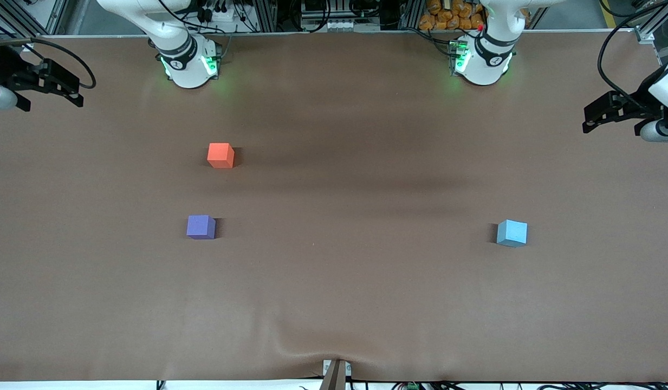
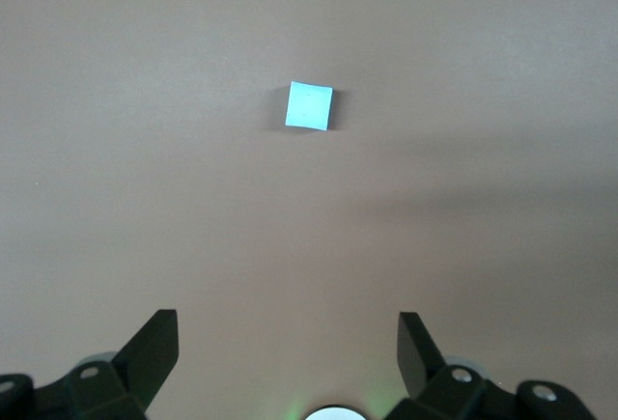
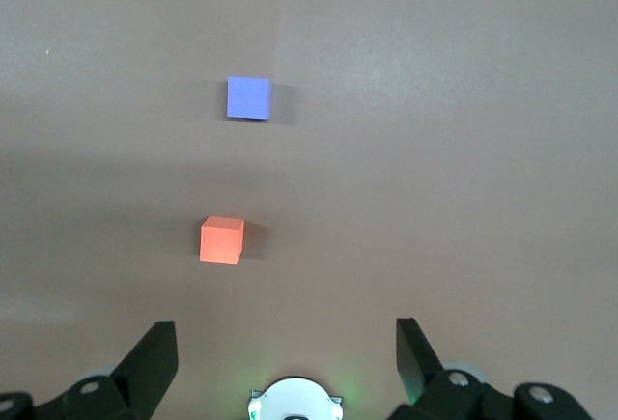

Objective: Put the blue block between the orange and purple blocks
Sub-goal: 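Reach the left gripper to the light-blue block and grasp it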

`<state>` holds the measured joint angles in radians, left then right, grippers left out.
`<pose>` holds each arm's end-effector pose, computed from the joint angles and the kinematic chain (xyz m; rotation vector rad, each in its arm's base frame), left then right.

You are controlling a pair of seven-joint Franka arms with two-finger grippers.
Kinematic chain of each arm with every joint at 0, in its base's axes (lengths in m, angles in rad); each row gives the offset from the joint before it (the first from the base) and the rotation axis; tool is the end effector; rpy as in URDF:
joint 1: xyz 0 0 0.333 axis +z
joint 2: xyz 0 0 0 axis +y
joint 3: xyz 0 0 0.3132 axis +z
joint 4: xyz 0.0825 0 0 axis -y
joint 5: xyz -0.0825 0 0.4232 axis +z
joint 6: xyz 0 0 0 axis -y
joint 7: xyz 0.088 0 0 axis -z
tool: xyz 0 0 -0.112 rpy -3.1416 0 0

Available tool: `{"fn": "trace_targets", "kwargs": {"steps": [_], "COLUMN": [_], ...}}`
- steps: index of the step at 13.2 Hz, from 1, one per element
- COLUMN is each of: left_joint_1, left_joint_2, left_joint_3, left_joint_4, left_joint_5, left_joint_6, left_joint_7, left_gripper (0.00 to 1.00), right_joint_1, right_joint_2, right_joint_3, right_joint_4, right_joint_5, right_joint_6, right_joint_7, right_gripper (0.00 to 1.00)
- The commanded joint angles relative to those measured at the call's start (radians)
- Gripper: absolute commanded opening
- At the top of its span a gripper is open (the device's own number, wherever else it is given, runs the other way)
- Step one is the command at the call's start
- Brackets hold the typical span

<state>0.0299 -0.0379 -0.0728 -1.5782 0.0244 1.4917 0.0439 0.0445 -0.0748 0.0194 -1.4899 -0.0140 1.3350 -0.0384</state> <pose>0.5731 -0.0225 0.6283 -3.1107 0.1328 0.0759 0.5419 0.0333 0.6799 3.1190 0.1552 -0.1248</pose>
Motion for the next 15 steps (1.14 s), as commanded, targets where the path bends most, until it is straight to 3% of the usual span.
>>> {"fn": "trace_targets", "kwargs": {"steps": [1, 4, 9, 15], "left_joint_1": [0.007, -0.004, 0.001, 0.011], "left_joint_2": [0.009, 0.056, 0.270, 0.475], "left_joint_3": [-0.004, -0.002, -0.004, -0.002], "left_joint_4": [0.023, 0.029, 0.050, -0.072], "left_joint_5": [-0.001, -0.001, 0.028, 0.063], "left_joint_6": [-0.021, -0.021, -0.004, 0.345], "left_joint_7": [0.026, 0.019, 0.013, 0.031], "left_gripper": [1.00, 1.00, 1.00, 1.00], "right_joint_1": [-0.017, -0.020, -0.037, -0.035], "right_joint_2": [0.001, 0.000, 0.000, 0.000], "right_joint_3": [0.011, 0.011, 0.010, 0.011], "right_joint_4": [0.007, 0.007, 0.005, 0.005], "right_joint_5": [-0.006, 0.006, 0.022, 0.022], "right_joint_6": [-0.013, -0.016, -0.020, -0.020], "right_joint_7": [-0.002, -0.002, -0.003, -0.003], "right_gripper": [1.00, 1.00, 1.00, 1.00]}}
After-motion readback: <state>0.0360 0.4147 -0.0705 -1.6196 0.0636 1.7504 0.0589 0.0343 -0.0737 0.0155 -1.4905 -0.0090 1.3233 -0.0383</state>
